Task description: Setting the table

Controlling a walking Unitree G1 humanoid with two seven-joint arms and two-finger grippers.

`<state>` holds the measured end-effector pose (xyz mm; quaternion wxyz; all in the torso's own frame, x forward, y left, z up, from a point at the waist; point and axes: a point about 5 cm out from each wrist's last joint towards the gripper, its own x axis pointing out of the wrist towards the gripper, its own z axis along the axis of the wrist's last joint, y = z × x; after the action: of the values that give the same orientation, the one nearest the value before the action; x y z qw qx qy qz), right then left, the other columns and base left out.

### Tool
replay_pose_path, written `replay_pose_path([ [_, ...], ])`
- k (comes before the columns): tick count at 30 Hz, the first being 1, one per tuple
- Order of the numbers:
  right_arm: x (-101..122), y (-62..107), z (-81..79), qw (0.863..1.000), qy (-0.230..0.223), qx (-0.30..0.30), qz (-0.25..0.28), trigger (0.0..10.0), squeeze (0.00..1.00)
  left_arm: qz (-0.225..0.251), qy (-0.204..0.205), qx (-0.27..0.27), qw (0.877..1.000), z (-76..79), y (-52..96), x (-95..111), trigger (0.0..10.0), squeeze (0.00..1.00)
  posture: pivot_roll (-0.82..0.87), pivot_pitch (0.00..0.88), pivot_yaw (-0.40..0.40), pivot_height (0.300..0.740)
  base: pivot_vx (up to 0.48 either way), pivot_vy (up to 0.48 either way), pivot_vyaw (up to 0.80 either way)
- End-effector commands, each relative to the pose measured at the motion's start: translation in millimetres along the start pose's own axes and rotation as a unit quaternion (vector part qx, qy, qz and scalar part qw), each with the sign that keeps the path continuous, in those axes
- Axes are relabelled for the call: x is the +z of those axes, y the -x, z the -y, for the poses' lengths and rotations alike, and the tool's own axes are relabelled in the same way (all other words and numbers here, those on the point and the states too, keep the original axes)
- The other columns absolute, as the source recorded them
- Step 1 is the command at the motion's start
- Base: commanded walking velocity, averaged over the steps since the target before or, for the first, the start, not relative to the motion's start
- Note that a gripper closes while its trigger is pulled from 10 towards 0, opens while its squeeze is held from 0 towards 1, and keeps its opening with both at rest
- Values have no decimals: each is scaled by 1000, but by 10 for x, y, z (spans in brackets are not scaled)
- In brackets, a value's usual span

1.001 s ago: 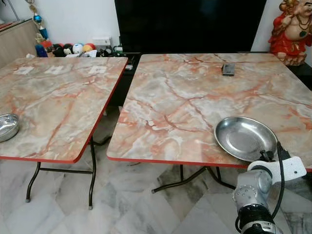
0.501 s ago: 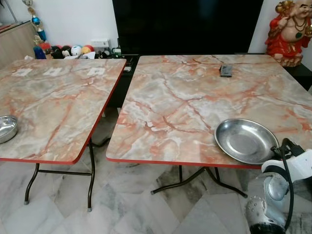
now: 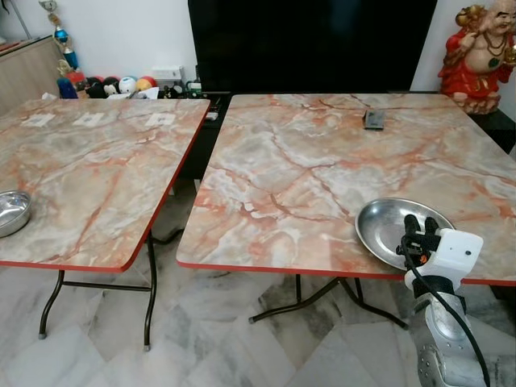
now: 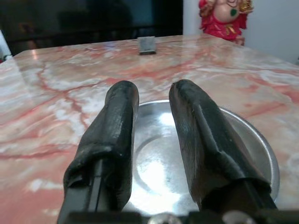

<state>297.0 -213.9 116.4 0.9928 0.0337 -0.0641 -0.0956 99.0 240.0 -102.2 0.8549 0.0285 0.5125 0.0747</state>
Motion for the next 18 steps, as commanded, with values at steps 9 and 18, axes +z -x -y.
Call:
replay_pose_path([
  [9, -82, 81, -367, 998, -26, 52, -22, 10000, 0, 0, 32, 6, 999, -28, 14, -38, 10000, 0, -16, 0, 21, 740, 0, 0, 0],
  [18, -33, 32, -338, 999, -24, 44, -7, 10000, 0, -3, 35, 6, 999, -29, 18, -56, 10000, 0, -11, 0, 15, 740, 0, 0, 360],
])
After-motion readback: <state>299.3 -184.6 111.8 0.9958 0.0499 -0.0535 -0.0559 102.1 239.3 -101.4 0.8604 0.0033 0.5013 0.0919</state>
